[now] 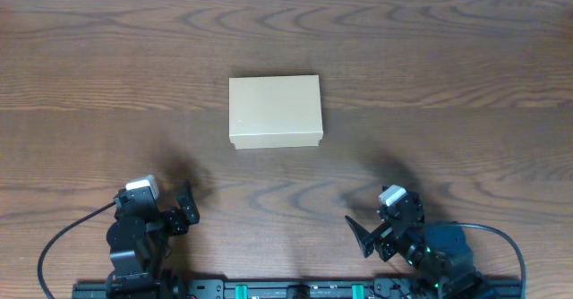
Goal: Pack container
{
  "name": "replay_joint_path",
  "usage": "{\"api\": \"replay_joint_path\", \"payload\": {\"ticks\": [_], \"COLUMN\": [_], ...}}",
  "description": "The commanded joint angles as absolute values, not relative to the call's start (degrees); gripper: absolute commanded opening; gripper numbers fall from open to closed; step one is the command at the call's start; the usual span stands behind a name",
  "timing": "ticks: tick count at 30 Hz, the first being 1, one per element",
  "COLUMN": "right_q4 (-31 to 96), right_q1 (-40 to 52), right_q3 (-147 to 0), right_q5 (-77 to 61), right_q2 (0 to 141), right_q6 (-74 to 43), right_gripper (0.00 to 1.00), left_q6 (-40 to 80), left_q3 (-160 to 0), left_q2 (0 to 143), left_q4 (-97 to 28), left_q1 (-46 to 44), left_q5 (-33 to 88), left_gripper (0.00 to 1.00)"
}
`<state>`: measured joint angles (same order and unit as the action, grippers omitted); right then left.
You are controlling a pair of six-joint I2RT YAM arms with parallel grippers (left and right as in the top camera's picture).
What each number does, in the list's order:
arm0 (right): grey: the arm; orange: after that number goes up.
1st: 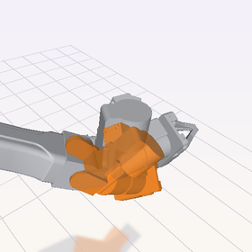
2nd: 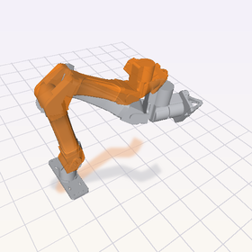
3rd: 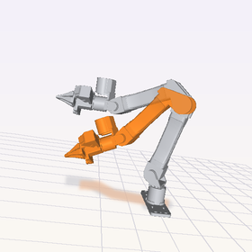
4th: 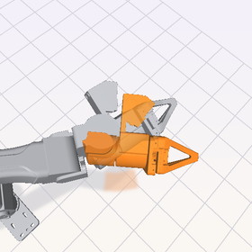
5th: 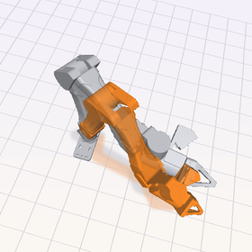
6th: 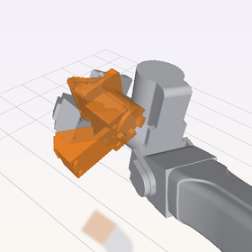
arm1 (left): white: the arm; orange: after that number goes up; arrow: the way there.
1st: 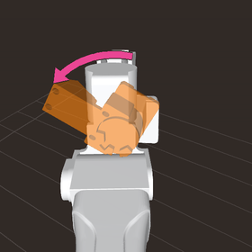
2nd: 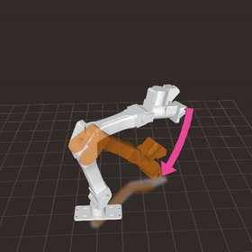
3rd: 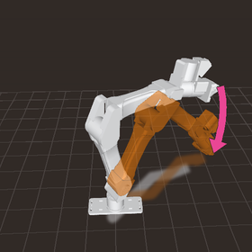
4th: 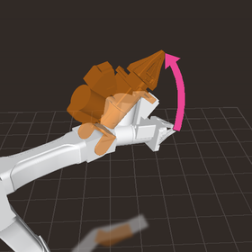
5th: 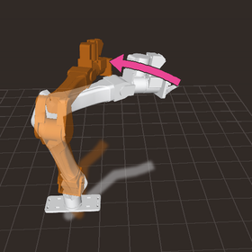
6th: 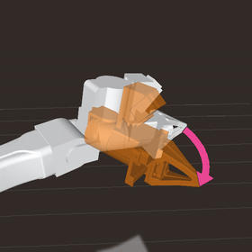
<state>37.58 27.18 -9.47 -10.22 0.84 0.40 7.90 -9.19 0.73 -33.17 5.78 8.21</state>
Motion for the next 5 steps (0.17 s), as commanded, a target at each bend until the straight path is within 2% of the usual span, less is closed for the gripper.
{"api": "replay_joint_path", "payload": {"ticks": [1, 5], "right_q4": [37.5, 37.5], "right_q1": [27.7, 27.7], "right_q3": [-9.1, -9.1], "right_q5": [-9.6, -9.6], "right_q2": [0.3, 0.3], "right_q6": [-0.6, -0.6], "right_gripper": [0.99, 0.99], "left_q6": [7.9, 7.9], "left_q3": [-8.8, -8.8], "left_q2": [0.3, 0.3], "left_q4": [-33.2, -33.2], "left_q1": [5.6, 5.5], "left_q5": [8.4, 8.4], "left_gripper": [0.95, 0.95]}}
